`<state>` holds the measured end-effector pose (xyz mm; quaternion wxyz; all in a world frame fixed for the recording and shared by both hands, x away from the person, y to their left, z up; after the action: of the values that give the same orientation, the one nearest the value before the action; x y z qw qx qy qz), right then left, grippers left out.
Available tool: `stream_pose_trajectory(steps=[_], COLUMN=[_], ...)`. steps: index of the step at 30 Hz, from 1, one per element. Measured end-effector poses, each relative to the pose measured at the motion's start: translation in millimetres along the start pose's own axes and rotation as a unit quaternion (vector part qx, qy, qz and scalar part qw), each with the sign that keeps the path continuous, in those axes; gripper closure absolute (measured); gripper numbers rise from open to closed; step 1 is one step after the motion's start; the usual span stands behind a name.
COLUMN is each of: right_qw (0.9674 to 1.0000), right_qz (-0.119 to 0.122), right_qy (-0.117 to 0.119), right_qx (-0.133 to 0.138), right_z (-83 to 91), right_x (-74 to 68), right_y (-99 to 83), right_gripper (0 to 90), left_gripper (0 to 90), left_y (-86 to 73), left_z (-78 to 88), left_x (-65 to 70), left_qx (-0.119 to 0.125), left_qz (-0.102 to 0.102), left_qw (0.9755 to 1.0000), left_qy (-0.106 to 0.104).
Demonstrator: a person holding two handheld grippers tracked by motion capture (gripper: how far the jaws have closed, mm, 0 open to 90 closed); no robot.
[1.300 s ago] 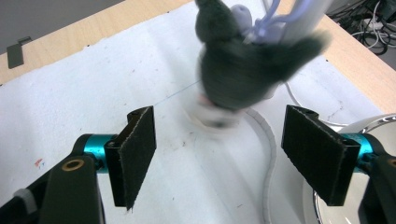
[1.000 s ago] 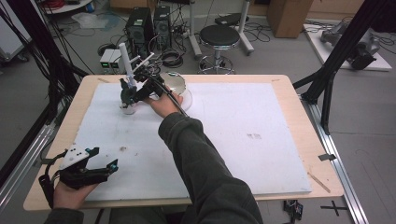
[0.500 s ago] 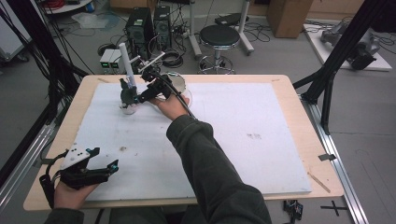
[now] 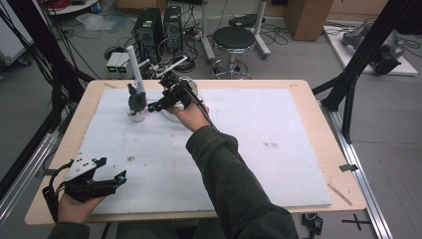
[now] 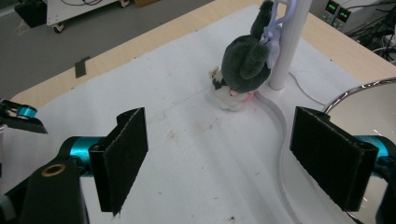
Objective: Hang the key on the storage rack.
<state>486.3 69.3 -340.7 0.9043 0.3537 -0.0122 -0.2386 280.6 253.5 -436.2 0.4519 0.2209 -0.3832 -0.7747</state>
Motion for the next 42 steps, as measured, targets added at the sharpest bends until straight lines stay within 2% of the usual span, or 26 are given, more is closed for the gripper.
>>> stream_pose_trajectory(steps=[4,9,14,33,42], right_qw=[0.9999,0.9997,0.9994,0.9987,0.9985], right_qz=[-0.002,-0.020,-0.019,-0.027,-0.021], right_qy=[0.002,0.014,0.013,0.017,0.015], right_qx=[0.011,0.011,0.026,0.041,0.049], right_z=[5.3,10.1,18.0,39.2,49.5], right_x=[0.5,4.1,4.8,4.7,4.6], right_y=[-6.5,-17.5,-22.5,-51.0,-61.4], right_gripper=[18.5,17.6,17.6,17.4,17.4], left_gripper=[17.7,17.7,17.7,17.7,17.7], left_y=[0.1,0.5,0.5,0.6,1.0], left_z=[-0.4,-1.6,-3.0,-3.8,-5.2], left_x=[0.5,2.9,3.4,4.3,6.7], left_qx=[-0.001,-0.004,-0.002,-0.005,-0.006], left_qz=[-0.002,-0.006,-0.004,-0.007,-0.010], left_qw=[1.0000,1.0000,1.0000,1.0000,0.9999], left_qy=[0.001,-0.001,-0.002,-0.002,-0.004])
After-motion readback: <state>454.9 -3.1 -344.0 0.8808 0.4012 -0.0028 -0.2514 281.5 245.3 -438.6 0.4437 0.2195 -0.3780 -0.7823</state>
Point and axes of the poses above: each handheld gripper's, and its own axes: z roughly backward along the jaws, y roughly out of its top, x roughly to its right, the point moved 6 cm from there along -z, roughly forward along the jaws, and after that the axes turned 9 degrees about -x, right-handed, at the moved point
